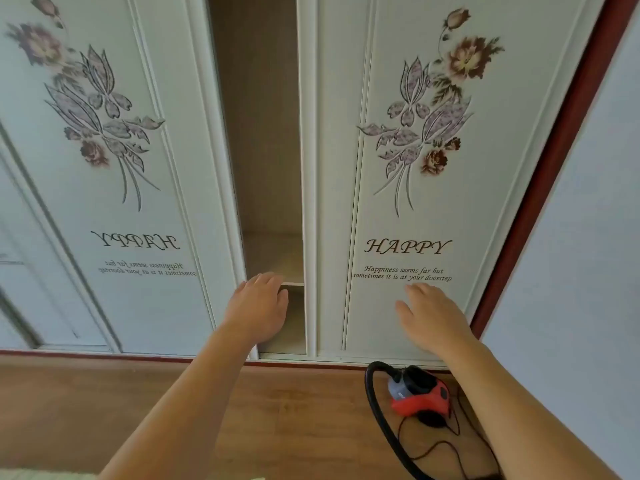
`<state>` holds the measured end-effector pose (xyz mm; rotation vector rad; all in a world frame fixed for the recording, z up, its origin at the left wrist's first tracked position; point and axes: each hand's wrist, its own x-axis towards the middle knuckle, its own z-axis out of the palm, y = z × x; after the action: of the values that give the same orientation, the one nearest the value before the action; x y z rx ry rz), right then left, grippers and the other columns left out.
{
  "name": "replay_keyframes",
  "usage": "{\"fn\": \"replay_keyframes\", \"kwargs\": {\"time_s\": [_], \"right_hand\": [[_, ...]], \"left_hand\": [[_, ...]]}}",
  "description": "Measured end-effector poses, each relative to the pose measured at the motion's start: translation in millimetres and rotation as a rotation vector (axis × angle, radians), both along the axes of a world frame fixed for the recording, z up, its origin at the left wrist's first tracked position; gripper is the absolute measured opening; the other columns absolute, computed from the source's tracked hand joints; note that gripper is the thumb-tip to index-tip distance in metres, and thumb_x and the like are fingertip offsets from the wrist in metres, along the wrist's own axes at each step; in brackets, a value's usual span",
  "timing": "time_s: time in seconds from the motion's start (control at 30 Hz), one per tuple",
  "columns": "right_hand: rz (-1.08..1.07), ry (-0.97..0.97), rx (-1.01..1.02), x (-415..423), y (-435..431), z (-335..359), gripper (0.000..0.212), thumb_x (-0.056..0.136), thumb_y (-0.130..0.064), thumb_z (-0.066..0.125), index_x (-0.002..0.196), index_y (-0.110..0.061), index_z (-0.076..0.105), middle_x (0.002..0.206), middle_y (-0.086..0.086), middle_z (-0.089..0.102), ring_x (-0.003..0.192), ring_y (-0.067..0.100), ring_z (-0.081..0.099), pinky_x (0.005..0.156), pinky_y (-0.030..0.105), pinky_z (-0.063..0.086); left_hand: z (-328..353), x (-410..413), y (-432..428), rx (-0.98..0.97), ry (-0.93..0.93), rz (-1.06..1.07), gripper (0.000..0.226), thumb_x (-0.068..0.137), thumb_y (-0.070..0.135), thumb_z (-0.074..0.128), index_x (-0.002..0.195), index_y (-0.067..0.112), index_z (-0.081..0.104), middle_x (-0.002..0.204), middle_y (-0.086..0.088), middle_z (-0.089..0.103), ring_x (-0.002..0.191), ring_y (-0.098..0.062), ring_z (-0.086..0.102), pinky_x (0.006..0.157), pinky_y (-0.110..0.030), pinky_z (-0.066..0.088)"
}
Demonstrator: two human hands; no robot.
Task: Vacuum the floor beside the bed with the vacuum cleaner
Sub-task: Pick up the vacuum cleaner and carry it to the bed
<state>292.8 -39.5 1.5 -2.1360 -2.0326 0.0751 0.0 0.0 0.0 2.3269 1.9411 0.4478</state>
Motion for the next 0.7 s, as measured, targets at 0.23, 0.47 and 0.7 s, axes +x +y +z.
{"fn": "replay_keyframes", "kwargs": {"time_s": [0.23,0.47,0.7], "right_hand": [[-0.062,0.034,0.014,-10,30,-6,0.045,0.106,-0.033,0.033,0.137,-0.005,0.051,0.143,0.010,0.052,0.131,0.027,0.046,0.107,0.039,0.040],[-0.102,0.042,0.008,11,43,-19,0.044,0.106,-0.033,0.033,0.135,-0.005,0.052,0.139,0.011,0.055,0.129,0.028,0.048,0.105,0.039,0.040],[-0.088,0.056,0.027,68,59,-19,0.044,0.107,-0.031,0.032,0.137,-0.006,0.052,0.141,0.009,0.054,0.129,0.027,0.047,0.105,0.038,0.040]], "left_hand": [[-3,-5,44,0.010,-0.004,-0.078,0.043,0.108,0.031,0.031,0.138,0.015,0.056,0.143,-0.003,0.055,0.133,-0.022,0.048,0.114,-0.038,0.033],[-12,18,68,0.016,-0.015,-0.105,0.041,0.107,0.031,0.032,0.136,0.016,0.057,0.138,0.000,0.058,0.129,-0.022,0.051,0.111,-0.037,0.035],[-23,77,81,-0.007,0.001,-0.124,0.045,0.107,0.031,0.032,0.146,0.017,0.050,0.147,0.001,0.054,0.137,-0.020,0.047,0.116,-0.037,0.030]]}}
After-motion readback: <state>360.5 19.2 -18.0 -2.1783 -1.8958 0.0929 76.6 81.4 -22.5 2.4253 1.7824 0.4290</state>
